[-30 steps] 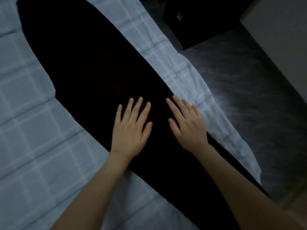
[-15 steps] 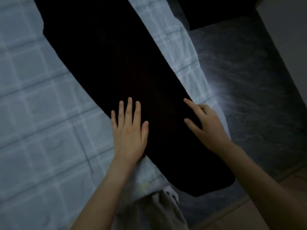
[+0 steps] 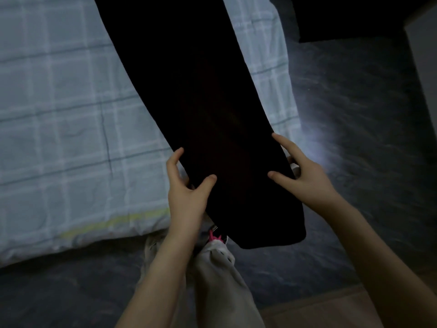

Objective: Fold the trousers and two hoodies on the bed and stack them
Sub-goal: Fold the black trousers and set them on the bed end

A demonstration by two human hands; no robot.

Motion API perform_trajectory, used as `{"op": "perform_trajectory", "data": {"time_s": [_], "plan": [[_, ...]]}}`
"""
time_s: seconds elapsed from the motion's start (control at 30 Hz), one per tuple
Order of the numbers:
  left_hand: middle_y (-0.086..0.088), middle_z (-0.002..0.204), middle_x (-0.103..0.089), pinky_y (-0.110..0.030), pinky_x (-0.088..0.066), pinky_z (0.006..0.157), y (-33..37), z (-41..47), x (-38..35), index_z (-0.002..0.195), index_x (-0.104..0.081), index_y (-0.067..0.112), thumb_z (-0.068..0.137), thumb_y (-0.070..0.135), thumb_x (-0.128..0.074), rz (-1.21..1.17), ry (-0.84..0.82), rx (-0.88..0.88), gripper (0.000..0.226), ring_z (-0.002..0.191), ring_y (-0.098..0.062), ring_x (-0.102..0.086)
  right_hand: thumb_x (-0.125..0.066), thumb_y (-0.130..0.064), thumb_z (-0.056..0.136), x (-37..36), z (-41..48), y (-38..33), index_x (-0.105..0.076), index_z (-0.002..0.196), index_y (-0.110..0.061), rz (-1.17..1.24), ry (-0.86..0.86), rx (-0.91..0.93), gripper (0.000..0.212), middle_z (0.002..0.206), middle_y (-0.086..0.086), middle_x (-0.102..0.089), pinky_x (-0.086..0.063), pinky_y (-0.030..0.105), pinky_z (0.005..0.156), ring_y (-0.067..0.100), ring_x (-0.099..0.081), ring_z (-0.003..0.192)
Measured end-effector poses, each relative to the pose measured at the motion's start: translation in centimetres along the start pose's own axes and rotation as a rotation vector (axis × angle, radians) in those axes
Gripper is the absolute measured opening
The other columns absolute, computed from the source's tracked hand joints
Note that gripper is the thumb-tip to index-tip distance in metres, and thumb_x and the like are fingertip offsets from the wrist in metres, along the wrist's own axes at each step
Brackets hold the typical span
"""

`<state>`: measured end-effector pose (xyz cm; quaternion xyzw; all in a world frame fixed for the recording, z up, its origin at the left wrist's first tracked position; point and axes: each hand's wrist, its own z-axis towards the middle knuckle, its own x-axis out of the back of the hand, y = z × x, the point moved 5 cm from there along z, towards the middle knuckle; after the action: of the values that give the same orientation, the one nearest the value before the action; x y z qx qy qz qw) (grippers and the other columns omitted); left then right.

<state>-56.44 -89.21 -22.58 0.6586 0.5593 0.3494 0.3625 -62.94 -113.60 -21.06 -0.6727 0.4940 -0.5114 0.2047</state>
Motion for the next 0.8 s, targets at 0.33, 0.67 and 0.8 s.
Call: {"op": "perform_trajectory", "data": {"time_s": [0.33,0.67,0.8], "plan": [[0.019,0.149,-0.04,-0.024,-0.041,0.109,-2.1,-4.2,-0.1,0.146,-0.036,0.04,0.086,0.01,-0.073,0.117,-0.362,-0.166,0.076,0.138,-0.001,-0.038,-0.079,-0.013,0.084,-1.5,-3.2,0.3,-0.026,0.152,-0.049,0.361,-0.309,0.036,0.093,0.157,-0.019,-0.034,-0.047,0.028,0.105,0.011,-0.044,0.139],[0.015,0.126,-0.062,-0.022,-0.052,0.095,-0.7,-7.4,1.8,0.126,-0.058,0.035,0.074,0.008,-0.083,0.059,-0.082,-0.201,0.064,0.122,-0.004,-0.057,-0.08,-0.007,0.074,-1.2,-7.8,-0.7,-0.05,0.139,-0.04,0.417,-0.092,-0.03,0.079,0.129,-0.006,-0.064,-0.058,0.029,0.087,0.016,-0.065,0.117],[0.02,0.123,-0.063,-0.015,-0.052,0.087,3.4,-6.7,2.3,0.123,-0.06,0.041,0.073,0.009,-0.085,0.008,0.001,-0.307,0.064,0.115,0.0,-0.06,-0.082,-0.016,0.069,0.5,-6.5,-4.8,-0.054,0.133,-0.043,0.382,0.053,0.09,0.075,0.128,-0.01,-0.061,-0.057,0.023,0.086,0.012,-0.063,0.117]]}}
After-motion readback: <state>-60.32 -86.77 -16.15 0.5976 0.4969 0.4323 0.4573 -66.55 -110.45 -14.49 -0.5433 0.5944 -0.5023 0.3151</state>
